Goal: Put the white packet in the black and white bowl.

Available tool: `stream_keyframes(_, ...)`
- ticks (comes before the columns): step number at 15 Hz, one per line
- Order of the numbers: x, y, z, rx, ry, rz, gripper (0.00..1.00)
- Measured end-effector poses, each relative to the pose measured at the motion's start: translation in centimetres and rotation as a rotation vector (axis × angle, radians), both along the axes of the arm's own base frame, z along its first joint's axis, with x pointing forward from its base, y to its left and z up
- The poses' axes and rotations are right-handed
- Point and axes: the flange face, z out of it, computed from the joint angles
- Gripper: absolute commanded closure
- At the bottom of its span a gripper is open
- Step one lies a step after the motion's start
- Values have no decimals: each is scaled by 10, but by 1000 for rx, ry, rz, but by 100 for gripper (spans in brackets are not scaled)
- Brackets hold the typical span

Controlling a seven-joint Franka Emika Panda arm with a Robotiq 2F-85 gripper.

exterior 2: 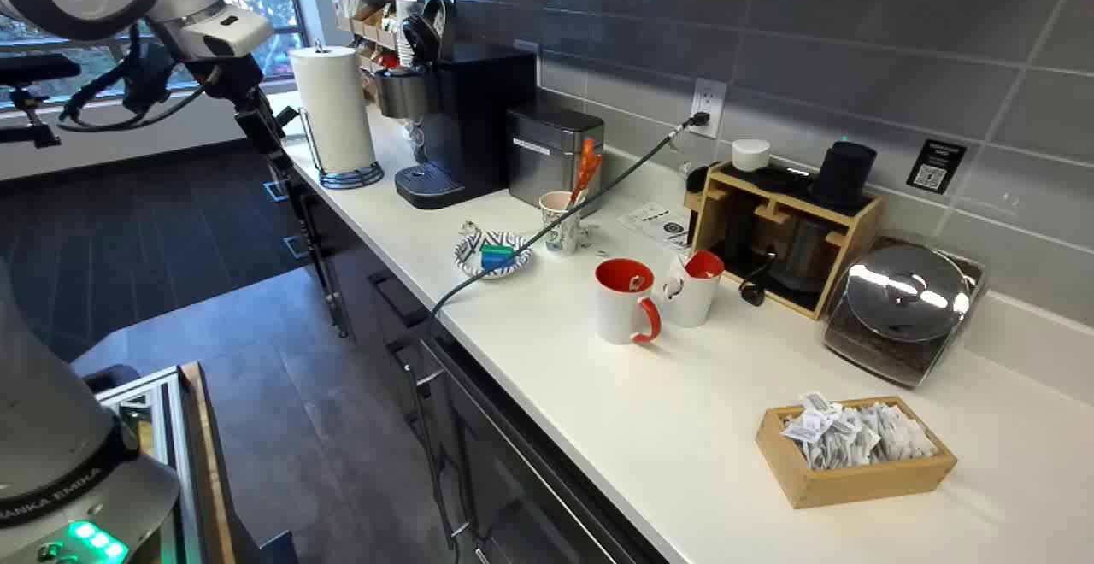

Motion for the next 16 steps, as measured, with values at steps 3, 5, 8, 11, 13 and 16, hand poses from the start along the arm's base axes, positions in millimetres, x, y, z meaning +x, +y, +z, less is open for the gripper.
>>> stream_keyframes(3, 0, 0, 0, 0, 0, 0, 0)
stream_keyframes(5, 0, 0, 0, 0, 0, 0, 0)
stream_keyframes(8, 0, 0, 0, 0, 0, 0, 0)
stream_keyframes(11, 0, 0, 0, 0, 0, 0, 0)
stream_keyframes(13, 0, 0, 0, 0, 0, 0, 0)
stream_keyframes(16, 6, 1, -1, -35, -8, 2, 0)
